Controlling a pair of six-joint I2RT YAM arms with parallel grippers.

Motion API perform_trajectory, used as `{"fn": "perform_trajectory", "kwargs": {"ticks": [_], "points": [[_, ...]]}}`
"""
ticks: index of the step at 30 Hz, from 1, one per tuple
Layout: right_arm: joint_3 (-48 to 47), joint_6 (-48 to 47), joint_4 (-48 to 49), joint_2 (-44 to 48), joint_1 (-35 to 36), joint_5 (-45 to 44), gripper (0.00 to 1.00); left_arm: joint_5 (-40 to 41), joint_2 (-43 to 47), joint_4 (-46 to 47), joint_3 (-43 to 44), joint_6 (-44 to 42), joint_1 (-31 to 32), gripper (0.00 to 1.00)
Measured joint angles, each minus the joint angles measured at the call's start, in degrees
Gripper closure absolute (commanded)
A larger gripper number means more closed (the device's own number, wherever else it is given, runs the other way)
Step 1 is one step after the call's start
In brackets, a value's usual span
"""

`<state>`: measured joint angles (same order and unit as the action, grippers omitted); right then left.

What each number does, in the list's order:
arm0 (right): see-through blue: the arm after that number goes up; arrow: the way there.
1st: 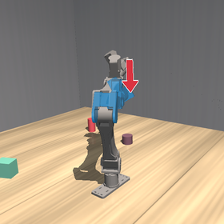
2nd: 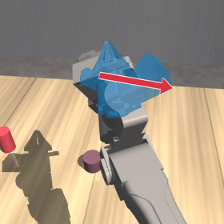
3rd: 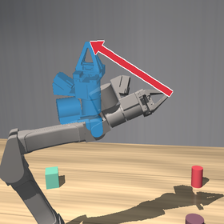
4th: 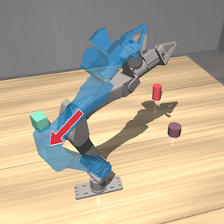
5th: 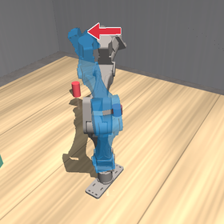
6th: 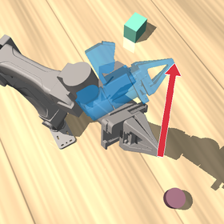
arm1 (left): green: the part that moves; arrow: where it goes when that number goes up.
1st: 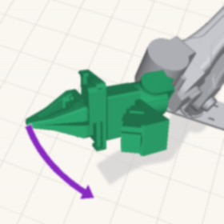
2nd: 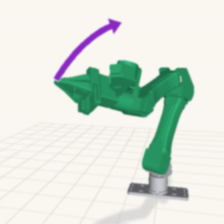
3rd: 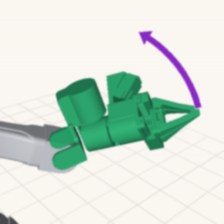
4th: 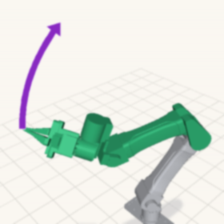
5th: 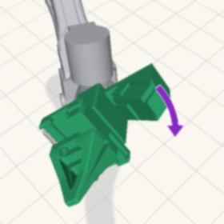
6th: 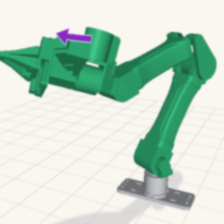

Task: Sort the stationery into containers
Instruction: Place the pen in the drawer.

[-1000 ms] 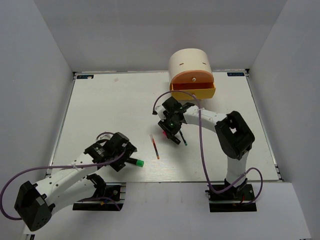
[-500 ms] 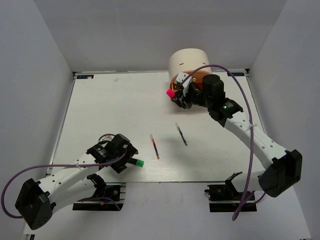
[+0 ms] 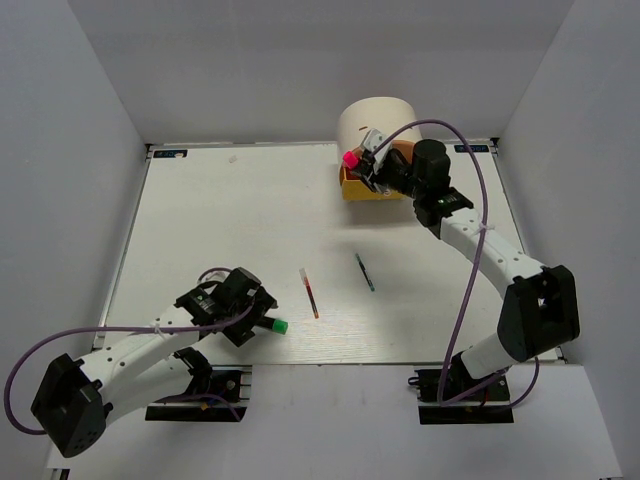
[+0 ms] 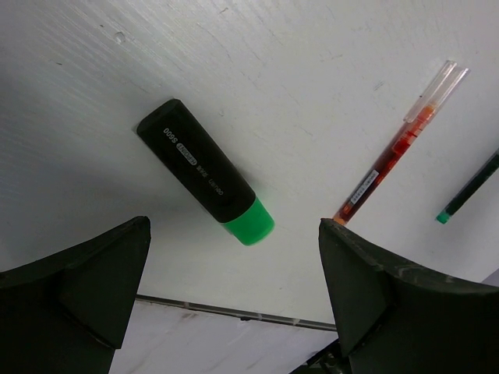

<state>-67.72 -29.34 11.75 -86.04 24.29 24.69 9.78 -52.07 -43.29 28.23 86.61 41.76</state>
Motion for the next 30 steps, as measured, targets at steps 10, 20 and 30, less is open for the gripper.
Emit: {"fn": "perform_trajectory", "kwargs": {"ticks": [10, 20, 30], "points": [[-1.9, -6.8, 2.0, -4.4, -2.2, 10.2, 1.0, 0.0, 0.1, 0.0, -1.3, 0.3, 0.0, 0.02], [-1.9, -10.5, 3.5, -7.4, -5.6, 16.7, 1.0, -0.1, 0.0, 0.1, -1.3, 0.3, 0.0, 0.02], [-2.0, -10.8, 3.9, -7.5, -7.0, 20.6, 1.0, -0.1, 0.0, 0.2, -1.3, 0.3, 0.0, 0.02]]}}
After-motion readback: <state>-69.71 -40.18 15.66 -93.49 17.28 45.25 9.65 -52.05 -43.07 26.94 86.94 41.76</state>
